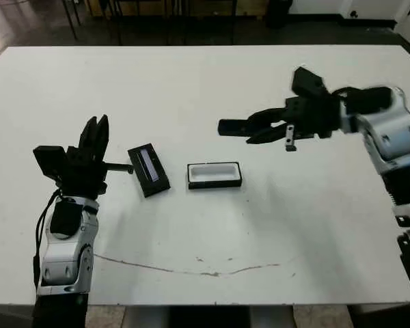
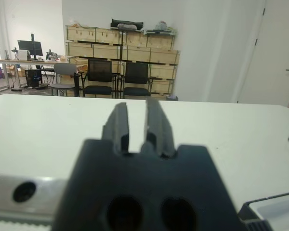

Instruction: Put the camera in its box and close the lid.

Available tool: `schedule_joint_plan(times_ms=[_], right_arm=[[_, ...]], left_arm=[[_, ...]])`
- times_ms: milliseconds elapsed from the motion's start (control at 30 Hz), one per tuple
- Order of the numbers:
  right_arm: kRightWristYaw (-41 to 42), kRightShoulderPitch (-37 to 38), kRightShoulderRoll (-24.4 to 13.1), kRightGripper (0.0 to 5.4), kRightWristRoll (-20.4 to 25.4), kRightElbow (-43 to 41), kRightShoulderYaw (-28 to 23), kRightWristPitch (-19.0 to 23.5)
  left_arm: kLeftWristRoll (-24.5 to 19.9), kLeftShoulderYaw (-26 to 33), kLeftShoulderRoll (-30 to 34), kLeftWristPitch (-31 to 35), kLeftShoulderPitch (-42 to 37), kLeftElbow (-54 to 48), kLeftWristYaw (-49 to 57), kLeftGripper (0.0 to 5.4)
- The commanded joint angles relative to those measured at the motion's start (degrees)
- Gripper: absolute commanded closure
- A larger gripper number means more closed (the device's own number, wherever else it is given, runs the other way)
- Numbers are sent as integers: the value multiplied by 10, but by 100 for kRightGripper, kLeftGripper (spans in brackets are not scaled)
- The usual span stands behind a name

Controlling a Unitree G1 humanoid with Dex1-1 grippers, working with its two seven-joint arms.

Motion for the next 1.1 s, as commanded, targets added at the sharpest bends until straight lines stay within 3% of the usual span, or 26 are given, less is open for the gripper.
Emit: schedule_joint_plan(times_ms=[33, 600, 833, 1100], right_arm=[[14, -12, 14, 525, -15, 22, 10, -9], [41, -31, 51, 525, -98, 111, 44, -107], [48, -34, 67, 525, -127, 142, 58, -101], [76, -33, 82, 525, -121, 167, 54, -103]], left_arm=[[2, 0, 5, 3, 7, 13, -2, 540], [1, -4, 4, 14, 3, 10, 4, 540], [-1, -3, 4, 12, 2, 11, 2, 540], [-2, -4, 5, 10, 0, 14, -1, 540]])
